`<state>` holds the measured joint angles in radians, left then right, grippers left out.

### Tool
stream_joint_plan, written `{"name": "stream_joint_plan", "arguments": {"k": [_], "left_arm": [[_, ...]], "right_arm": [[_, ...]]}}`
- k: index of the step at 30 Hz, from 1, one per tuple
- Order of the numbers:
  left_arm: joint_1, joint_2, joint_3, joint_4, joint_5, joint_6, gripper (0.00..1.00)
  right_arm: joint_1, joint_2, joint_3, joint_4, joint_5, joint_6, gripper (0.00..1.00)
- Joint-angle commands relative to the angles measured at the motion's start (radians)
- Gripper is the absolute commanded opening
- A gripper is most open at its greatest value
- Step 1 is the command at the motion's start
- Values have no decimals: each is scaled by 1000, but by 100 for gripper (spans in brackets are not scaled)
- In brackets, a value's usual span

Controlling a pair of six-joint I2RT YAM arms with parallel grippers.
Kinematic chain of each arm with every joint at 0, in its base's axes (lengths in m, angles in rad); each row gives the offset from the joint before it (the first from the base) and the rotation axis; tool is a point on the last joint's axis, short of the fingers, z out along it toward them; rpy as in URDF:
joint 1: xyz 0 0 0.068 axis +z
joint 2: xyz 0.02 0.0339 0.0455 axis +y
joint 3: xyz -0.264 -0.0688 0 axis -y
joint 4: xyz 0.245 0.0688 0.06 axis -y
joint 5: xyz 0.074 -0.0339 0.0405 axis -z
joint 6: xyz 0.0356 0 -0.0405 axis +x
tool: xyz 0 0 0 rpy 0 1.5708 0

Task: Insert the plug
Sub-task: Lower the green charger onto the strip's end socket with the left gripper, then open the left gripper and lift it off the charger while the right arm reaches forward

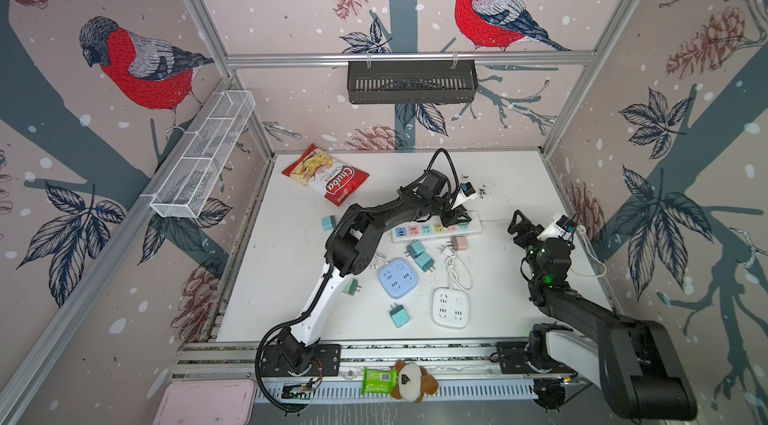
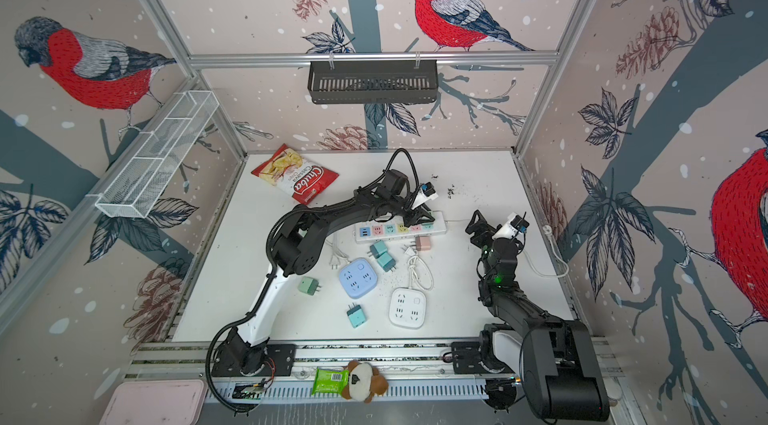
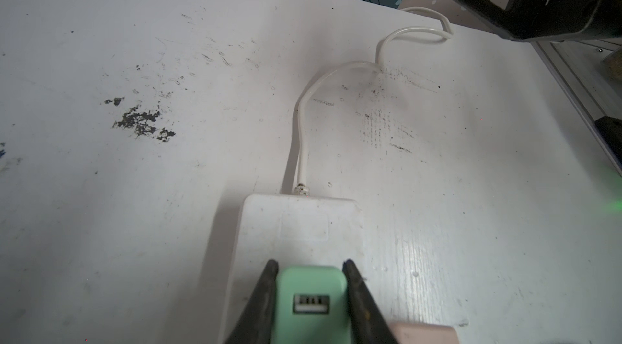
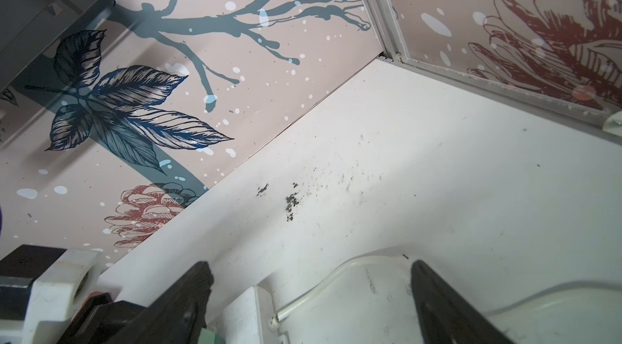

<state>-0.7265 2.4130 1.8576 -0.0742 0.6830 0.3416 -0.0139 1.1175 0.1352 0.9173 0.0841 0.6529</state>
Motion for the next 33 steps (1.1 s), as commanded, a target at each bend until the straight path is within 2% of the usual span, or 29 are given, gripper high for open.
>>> {"name": "stream_joint_plan", "arguments": {"k": [1, 5, 11, 14, 16, 19, 20, 21, 24, 27, 30, 33], "left_arm": [[0, -4, -29, -118, -54, 21, 0], [-11, -33, -71, -70, -150, 16, 0], [-20, -58, -115, -28, -220, 19, 0], [-20, -70, -134, -9, -227, 16, 6], [-20, -77, -140, -3, -229, 11, 18], [-20, -106, -155, 14, -234, 6, 45], [-21, -129, -168, 26, -238, -4, 77], [-18, -156, -186, 43, -238, -12, 98], [-9, -282, -274, 109, -227, -35, 99], [-4, -444, -398, 169, -270, -93, 99], [-5, -664, -591, 256, -378, -164, 99], [-5, -877, -792, 328, -537, -215, 99]], "right_arm": [[-1, 11, 2, 30, 41, 10, 93], [-1, 1, -3, 15, 84, 28, 93], [-3, -17, 17, -54, 90, 39, 99], [-3, -17, 21, -69, 103, 43, 99], [-3, -18, 21, -66, 99, 41, 99], [-3, -17, 20, -59, 93, 34, 100], [-3, -16, 20, -55, 89, 33, 100], [-3, -12, 22, -54, 87, 31, 100], [-3, 10, 43, -68, 87, 26, 100], [-1, 43, 89, -120, 81, 21, 100], [19, 41, 151, -232, 70, 3, 97], [106, -23, 187, -351, 137, -7, 98]]}}
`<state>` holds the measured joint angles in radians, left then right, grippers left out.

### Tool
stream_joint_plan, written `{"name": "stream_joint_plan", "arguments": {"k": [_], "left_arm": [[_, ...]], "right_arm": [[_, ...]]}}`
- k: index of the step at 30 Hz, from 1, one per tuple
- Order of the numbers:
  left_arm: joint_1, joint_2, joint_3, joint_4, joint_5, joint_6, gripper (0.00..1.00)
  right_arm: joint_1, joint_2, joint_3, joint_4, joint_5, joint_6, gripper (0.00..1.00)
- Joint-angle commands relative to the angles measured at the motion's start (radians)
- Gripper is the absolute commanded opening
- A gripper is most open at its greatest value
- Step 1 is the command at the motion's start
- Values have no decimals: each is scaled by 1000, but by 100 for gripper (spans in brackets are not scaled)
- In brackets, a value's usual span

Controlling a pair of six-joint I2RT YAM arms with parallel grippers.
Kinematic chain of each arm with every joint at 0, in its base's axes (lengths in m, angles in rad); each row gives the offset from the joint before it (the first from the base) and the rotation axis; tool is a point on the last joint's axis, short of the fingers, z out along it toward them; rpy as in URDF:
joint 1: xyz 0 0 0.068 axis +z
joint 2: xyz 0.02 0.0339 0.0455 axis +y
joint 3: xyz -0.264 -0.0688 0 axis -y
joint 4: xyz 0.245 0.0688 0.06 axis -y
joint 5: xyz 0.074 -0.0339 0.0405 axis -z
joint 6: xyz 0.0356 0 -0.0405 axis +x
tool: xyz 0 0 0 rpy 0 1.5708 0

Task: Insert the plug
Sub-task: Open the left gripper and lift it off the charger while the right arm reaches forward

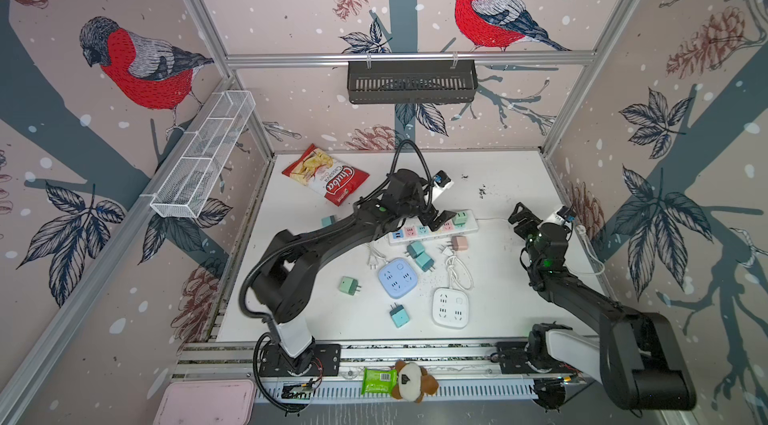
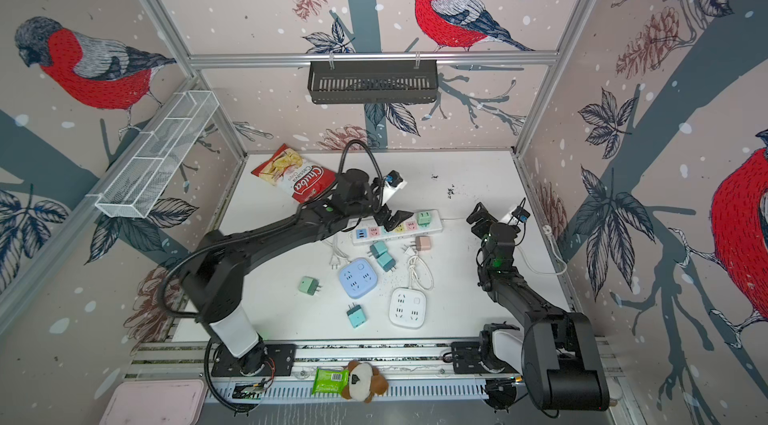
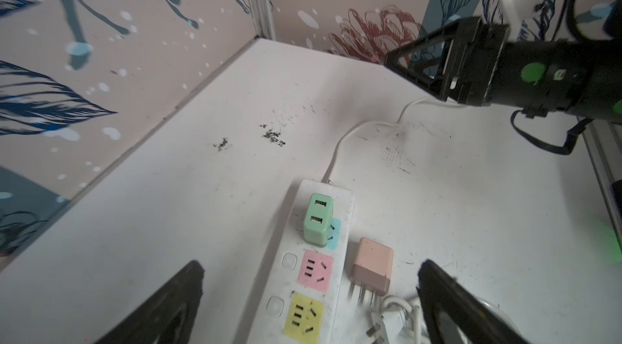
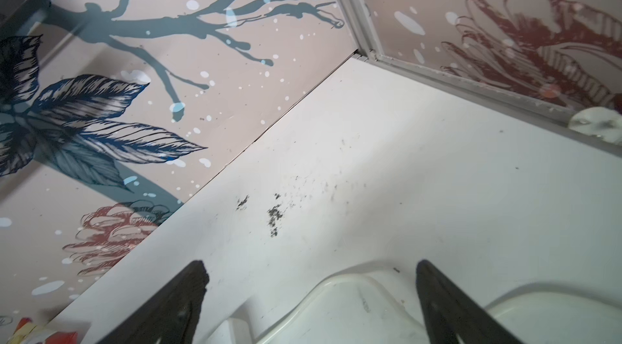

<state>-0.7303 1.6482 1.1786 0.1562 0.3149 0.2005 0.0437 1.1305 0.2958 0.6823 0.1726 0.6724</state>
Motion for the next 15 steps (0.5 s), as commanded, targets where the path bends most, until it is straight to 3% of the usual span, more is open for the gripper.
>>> {"name": "stream_joint_plan", "arguments": {"k": [1, 7, 11, 15], "left_arm": [[-3, -178, -167, 109, -230, -112, 99], [4, -411, -365, 194, -483, -178, 99], [39, -498, -401, 165, -524, -177, 99], [54, -547, -431, 142, -597, -140, 99]], "right_arm": [[86, -64, 36, -152, 86, -30, 99], [319, -145, 151, -388, 237, 1, 95], [464, -145, 225, -534, 340, 17, 94], [517, -136, 246, -617, 316, 54, 91]]}}
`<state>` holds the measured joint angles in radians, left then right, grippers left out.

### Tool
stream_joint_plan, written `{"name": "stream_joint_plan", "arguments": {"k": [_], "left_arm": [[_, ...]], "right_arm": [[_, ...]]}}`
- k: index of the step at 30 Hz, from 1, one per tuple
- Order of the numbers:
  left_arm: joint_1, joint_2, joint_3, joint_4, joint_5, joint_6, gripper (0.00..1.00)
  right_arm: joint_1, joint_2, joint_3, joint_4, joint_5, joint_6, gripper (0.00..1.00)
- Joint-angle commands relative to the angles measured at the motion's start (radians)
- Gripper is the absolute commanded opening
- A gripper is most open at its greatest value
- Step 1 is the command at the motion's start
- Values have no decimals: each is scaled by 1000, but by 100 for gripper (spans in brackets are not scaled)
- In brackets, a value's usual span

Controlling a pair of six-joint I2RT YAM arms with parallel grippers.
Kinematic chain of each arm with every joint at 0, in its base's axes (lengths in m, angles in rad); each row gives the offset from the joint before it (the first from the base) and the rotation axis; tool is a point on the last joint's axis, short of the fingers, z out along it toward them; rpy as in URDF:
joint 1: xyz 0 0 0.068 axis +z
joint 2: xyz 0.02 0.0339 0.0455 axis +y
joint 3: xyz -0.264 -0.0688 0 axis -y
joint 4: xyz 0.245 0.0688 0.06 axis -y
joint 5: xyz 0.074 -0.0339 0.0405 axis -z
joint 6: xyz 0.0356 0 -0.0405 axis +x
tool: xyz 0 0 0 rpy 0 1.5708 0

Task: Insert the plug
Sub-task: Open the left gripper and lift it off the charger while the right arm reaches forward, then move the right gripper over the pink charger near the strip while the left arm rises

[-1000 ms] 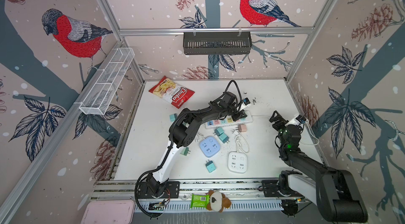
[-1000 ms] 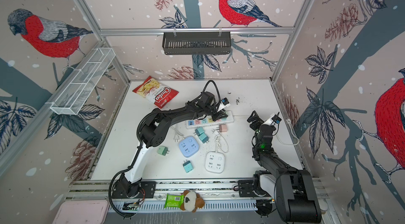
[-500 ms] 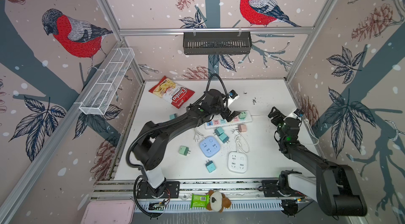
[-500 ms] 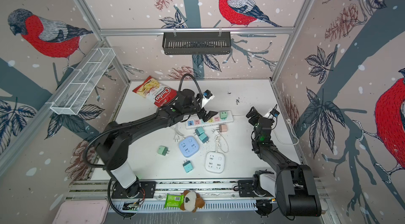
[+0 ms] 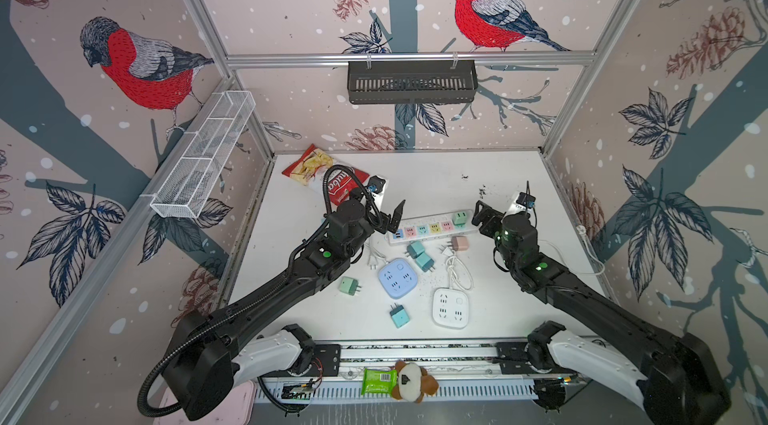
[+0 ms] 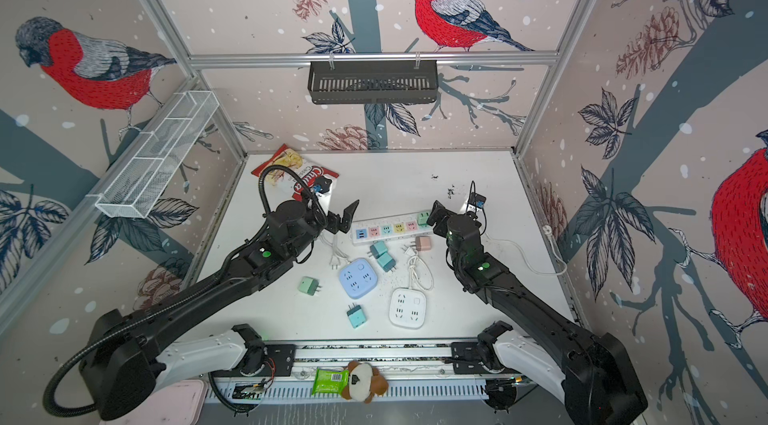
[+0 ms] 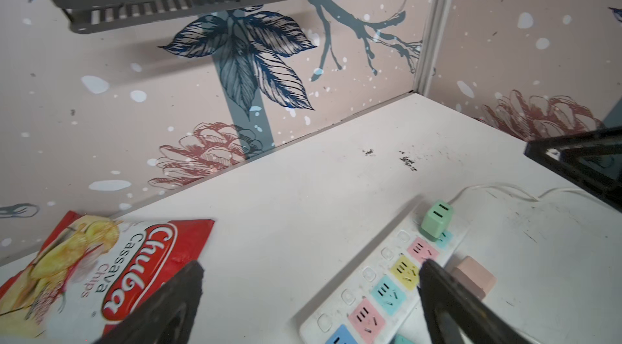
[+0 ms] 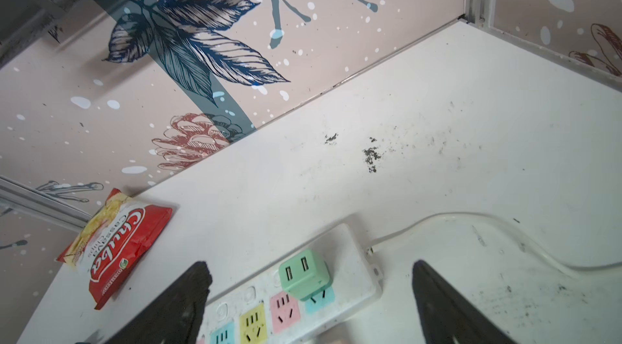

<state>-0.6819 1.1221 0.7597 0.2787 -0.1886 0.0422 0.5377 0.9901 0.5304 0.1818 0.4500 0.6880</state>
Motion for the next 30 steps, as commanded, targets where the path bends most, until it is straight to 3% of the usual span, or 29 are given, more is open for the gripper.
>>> {"name": "stream_joint_plan", "arguments": {"k": [1, 7, 11, 18, 22, 25, 27, 28, 30], "left_arm": [[5, -34, -26, 24, -120, 26, 99], [19, -75, -60, 62, -39, 39, 99], [22, -58, -47, 61, -102, 38, 99], [-1, -63, -12, 50, -70, 13, 99], [15, -8, 115, -12, -26, -52, 99], [58, 69, 316, -57, 83, -86, 99], [59, 117, 426, -151, 23, -113, 98], [59, 126, 444, -191, 26, -108, 98], [59, 111, 342, -111, 6, -92, 98]], "right_arm": [[33, 6, 11, -125, 33, 41, 91], [69, 8, -19, -138, 27, 74, 88], [71, 68, -18, -111, -15, 74, 86], [92, 139, -10, -116, -10, 57, 84], [90, 170, -17, -65, -17, 33, 85], [91, 206, 2, -68, -17, 32, 85], [90, 217, -1, -50, -16, 37, 85], [91, 220, -3, -37, -26, 33, 84], [93, 219, -3, -26, -41, 33, 83]]}}
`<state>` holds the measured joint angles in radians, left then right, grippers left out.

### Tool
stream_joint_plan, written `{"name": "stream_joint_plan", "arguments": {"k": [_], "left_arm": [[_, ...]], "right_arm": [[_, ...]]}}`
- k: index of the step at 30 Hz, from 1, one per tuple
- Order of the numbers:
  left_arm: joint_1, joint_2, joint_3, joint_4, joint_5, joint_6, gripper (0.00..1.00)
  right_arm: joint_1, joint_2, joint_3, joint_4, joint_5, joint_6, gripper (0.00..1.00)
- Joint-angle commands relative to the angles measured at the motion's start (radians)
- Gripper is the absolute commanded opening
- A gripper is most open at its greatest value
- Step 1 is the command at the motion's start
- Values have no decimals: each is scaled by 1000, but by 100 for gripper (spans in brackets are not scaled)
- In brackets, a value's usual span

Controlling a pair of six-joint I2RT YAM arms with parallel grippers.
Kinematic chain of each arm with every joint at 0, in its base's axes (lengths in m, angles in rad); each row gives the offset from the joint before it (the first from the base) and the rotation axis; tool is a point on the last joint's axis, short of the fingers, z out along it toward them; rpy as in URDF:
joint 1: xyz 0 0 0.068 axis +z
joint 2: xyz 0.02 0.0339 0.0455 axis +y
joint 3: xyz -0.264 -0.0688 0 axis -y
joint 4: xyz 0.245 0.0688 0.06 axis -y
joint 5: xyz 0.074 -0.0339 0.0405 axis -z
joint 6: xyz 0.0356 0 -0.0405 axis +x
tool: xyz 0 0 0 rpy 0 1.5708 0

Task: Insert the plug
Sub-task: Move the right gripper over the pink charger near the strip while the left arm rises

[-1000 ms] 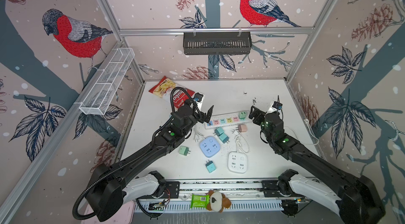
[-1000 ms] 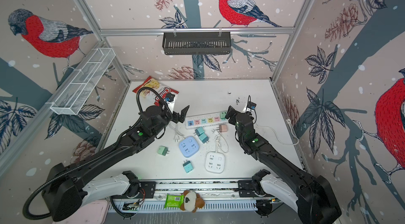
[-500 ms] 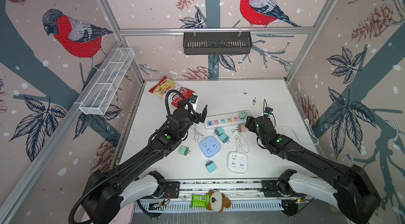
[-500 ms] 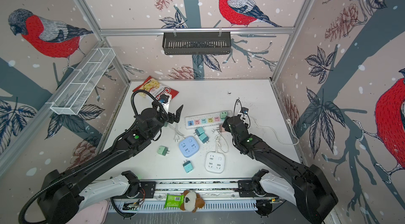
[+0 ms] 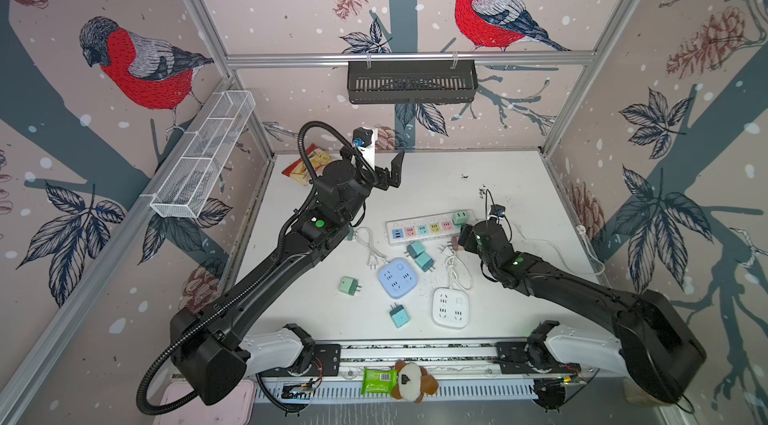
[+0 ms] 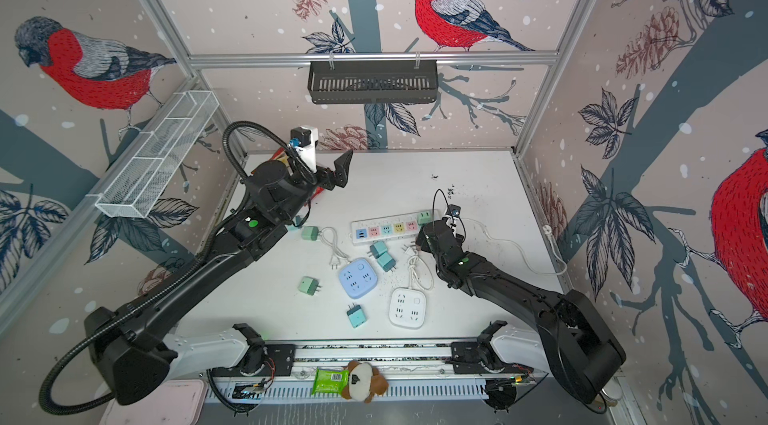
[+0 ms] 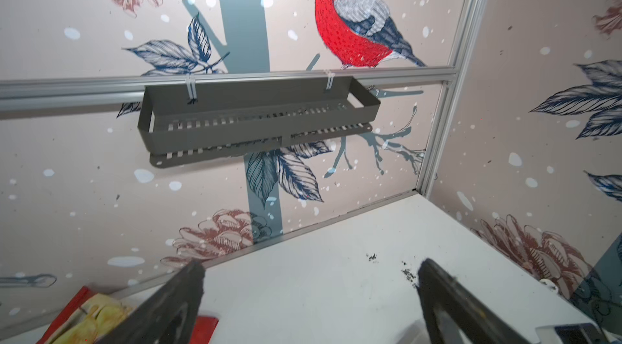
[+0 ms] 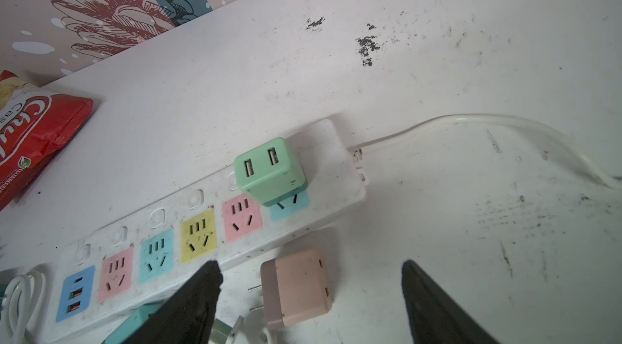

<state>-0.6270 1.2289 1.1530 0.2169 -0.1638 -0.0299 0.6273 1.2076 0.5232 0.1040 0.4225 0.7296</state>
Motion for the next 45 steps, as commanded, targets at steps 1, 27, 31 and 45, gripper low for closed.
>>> {"name": "stream_joint_plan", "arguments": {"k": [1, 27, 31, 45], "left_arm": [[4, -2, -140, 60, -27, -5, 98], [4, 117, -136, 171, 170, -11, 98], [4, 102, -150, 177, 182, -14, 99], [5, 91, -148, 174, 180, -25, 98]], "right_arm": [[5, 2, 4, 54, -17, -4, 82], [23, 208, 42, 88, -36, 22, 80], [26, 246, 60, 77, -13, 24, 79], [28, 254, -5, 75, 18, 56, 77]]}}
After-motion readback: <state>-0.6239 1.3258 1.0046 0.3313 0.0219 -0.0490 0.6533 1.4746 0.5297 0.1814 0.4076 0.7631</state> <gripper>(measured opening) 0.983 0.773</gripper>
